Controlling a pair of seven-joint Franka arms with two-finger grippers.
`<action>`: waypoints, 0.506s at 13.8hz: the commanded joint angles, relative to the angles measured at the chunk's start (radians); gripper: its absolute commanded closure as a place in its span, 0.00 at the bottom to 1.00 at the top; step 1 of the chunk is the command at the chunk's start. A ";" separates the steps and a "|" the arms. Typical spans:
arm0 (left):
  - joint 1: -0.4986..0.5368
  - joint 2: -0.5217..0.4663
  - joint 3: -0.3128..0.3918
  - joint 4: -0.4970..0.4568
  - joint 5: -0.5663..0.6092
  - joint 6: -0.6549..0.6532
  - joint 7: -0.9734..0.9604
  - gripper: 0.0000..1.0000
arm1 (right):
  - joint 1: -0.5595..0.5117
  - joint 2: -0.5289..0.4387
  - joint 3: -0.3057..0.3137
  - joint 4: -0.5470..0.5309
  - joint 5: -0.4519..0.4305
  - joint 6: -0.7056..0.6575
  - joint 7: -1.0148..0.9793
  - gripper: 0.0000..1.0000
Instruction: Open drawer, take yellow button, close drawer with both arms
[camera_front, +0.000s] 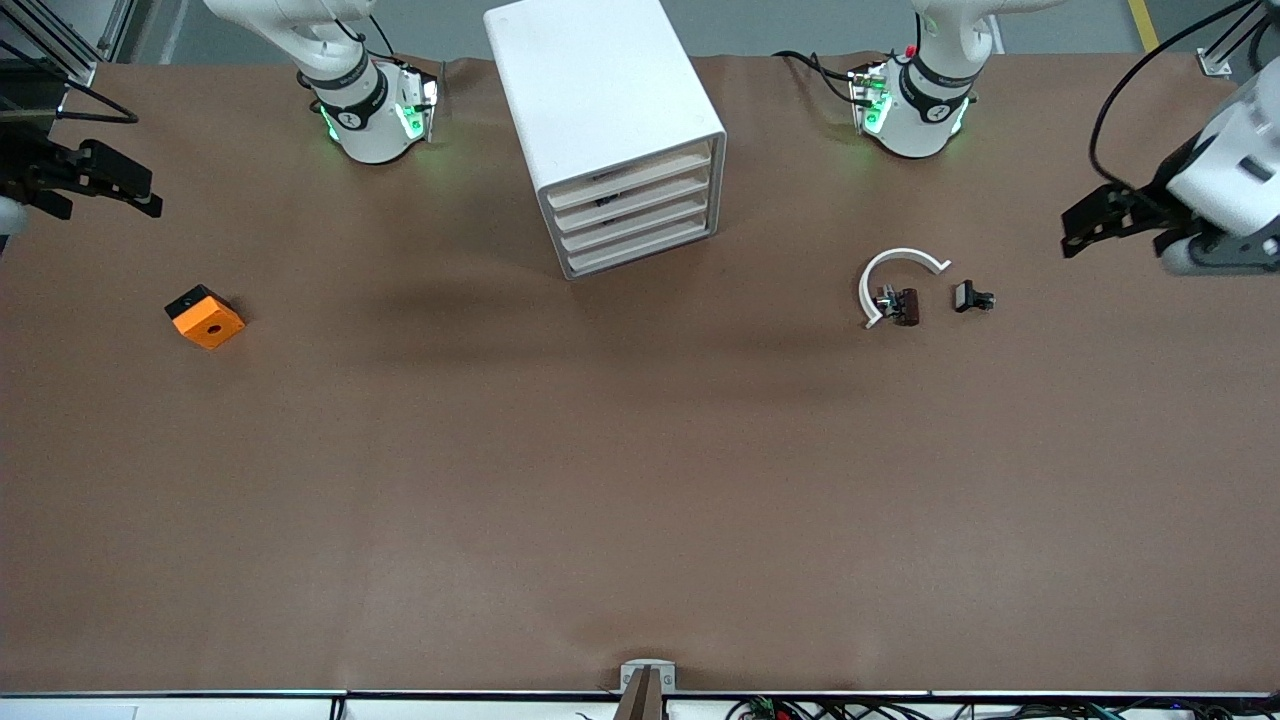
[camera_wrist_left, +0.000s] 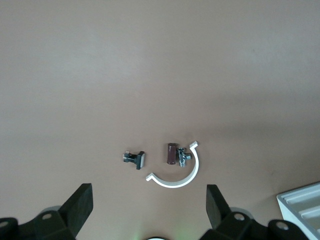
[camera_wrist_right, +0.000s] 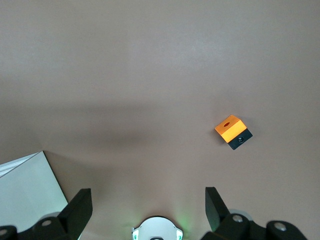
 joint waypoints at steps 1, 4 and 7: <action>-0.017 0.092 -0.014 0.043 0.002 0.025 -0.006 0.00 | 0.007 0.014 0.011 0.012 0.007 -0.004 0.004 0.00; -0.042 0.173 -0.014 0.040 -0.023 0.103 -0.019 0.00 | 0.056 0.049 0.012 0.012 0.007 0.002 0.004 0.00; -0.088 0.235 -0.015 -0.020 -0.026 0.261 -0.091 0.00 | 0.123 0.112 0.011 0.061 -0.001 0.005 0.016 0.00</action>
